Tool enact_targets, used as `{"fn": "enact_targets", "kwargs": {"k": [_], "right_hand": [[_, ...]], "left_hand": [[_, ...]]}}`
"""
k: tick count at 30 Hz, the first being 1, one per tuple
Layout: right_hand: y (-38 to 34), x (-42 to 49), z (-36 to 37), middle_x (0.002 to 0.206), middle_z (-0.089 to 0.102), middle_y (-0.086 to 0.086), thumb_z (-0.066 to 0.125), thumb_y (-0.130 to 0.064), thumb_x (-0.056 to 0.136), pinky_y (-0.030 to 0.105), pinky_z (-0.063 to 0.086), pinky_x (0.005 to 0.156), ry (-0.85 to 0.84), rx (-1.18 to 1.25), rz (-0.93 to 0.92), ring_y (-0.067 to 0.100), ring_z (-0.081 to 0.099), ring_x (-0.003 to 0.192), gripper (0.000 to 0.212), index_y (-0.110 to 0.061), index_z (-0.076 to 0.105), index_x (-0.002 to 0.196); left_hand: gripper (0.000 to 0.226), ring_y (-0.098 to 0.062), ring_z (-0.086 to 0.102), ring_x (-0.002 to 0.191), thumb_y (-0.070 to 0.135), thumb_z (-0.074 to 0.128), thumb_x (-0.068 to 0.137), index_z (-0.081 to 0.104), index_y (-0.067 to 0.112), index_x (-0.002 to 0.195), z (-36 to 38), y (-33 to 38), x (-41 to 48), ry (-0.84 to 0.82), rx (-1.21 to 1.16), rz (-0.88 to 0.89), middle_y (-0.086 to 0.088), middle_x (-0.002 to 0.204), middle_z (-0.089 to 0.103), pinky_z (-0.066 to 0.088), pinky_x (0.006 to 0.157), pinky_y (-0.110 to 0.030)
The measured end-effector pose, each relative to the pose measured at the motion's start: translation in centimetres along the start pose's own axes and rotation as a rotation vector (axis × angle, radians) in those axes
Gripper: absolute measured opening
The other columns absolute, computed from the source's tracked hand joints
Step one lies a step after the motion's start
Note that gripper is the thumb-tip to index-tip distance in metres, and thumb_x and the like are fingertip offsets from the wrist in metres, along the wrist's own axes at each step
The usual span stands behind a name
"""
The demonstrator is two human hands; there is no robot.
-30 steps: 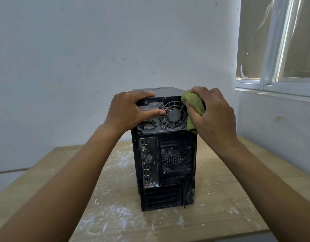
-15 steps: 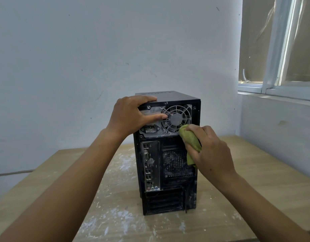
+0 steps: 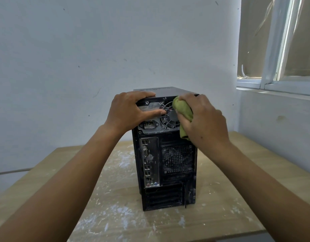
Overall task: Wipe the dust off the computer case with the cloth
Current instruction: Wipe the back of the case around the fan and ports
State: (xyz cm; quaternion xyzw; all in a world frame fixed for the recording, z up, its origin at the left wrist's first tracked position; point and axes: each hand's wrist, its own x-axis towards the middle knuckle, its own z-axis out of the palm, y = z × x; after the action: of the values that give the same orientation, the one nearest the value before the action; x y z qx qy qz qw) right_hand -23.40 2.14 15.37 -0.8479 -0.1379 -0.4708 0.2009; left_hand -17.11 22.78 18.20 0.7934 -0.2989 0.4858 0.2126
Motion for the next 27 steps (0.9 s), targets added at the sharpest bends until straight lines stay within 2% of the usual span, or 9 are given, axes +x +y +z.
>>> {"fn": "enact_targets", "kwargs": {"k": [2, 5, 8, 14, 20, 23, 27], "right_hand": [[0.2, -1.3, 0.8, 0.098, 0.050, 0.000, 0.056, -0.038, 0.091, 0.027, 0.035, 0.060, -0.007, -0.007, -0.012, 0.022, 0.051, 0.066, 0.032, -0.029, 0.051, 0.121], [0.8, -3.6, 2.0, 0.093, 0.052, 0.001, 0.062, -0.034, 0.088, 0.022, 0.035, 0.049, -0.060, -0.001, -0.031, 0.020, 0.053, 0.059, 0.033, -0.029, 0.052, 0.119], [1.3, -5.2, 2.6, 0.093, 0.053, 0.001, 0.067, -0.031, 0.085, 0.021, 0.035, 0.044, -0.098, 0.007, -0.036, 0.021, 0.054, 0.055, 0.036, -0.030, 0.052, 0.118], [1.3, -3.5, 0.9, 0.091, 0.053, -0.004, 0.063, -0.036, 0.088, 0.022, 0.035, 0.050, -0.143, 0.051, -0.041, 0.020, 0.055, 0.065, 0.026, -0.034, 0.057, 0.114], [0.3, 0.3, -0.6, 0.098, 0.052, -0.002, 0.060, -0.035, 0.091, 0.026, 0.030, 0.057, 0.028, 0.071, -0.022, 0.020, 0.051, 0.071, 0.026, -0.029, 0.056, 0.115], [-0.1, 0.1, 0.5, 0.103, 0.053, 0.002, 0.059, -0.035, 0.091, 0.026, 0.033, 0.059, 0.029, 0.023, -0.035, 0.023, 0.053, 0.069, 0.030, -0.026, 0.054, 0.119], [0.0, -2.1, 1.9, 0.098, 0.052, 0.004, 0.062, -0.033, 0.089, 0.025, 0.038, 0.053, -0.009, 0.024, -0.036, 0.020, 0.050, 0.061, 0.033, -0.025, 0.054, 0.120]], "left_hand": [[0.068, -0.004, 0.068, 0.087, 0.076, 0.065, 0.065, 0.076, 0.023, 0.107, 0.0, 0.0, 0.0, -0.002, 0.001, 0.003, 0.007, 0.100, 0.075, 0.053, 0.075, -0.022], [0.068, 0.002, 0.063, 0.084, 0.076, 0.066, 0.065, 0.076, 0.023, 0.107, 0.0, 0.0, 0.0, -0.003, 0.006, -0.001, 0.008, 0.099, 0.075, 0.048, 0.074, -0.016], [0.067, -0.003, 0.067, 0.085, 0.075, 0.067, 0.065, 0.076, 0.023, 0.106, 0.0, 0.0, -0.1, 0.001, 0.007, 0.008, 0.007, 0.098, 0.075, 0.050, 0.073, -0.019], [0.068, -0.004, 0.068, 0.085, 0.075, 0.067, 0.065, 0.076, 0.022, 0.106, 0.0, 0.1, -0.1, 0.000, -0.002, 0.008, 0.007, 0.098, 0.075, 0.051, 0.074, -0.021], [0.067, -0.006, 0.068, 0.083, 0.074, 0.067, 0.065, 0.076, 0.022, 0.106, 0.1, 0.1, -0.1, 0.002, 0.005, 0.011, 0.005, 0.097, 0.076, 0.049, 0.072, -0.020], [0.066, -0.004, 0.067, 0.084, 0.074, 0.068, 0.065, 0.076, 0.022, 0.106, 0.0, 0.1, -0.1, 0.002, -0.006, 0.007, 0.005, 0.098, 0.076, 0.048, 0.072, -0.019], [0.066, 0.001, 0.064, 0.083, 0.074, 0.068, 0.065, 0.076, 0.023, 0.107, 0.0, 0.0, -0.1, -0.005, -0.008, -0.003, 0.007, 0.098, 0.076, 0.045, 0.072, -0.015]]}}
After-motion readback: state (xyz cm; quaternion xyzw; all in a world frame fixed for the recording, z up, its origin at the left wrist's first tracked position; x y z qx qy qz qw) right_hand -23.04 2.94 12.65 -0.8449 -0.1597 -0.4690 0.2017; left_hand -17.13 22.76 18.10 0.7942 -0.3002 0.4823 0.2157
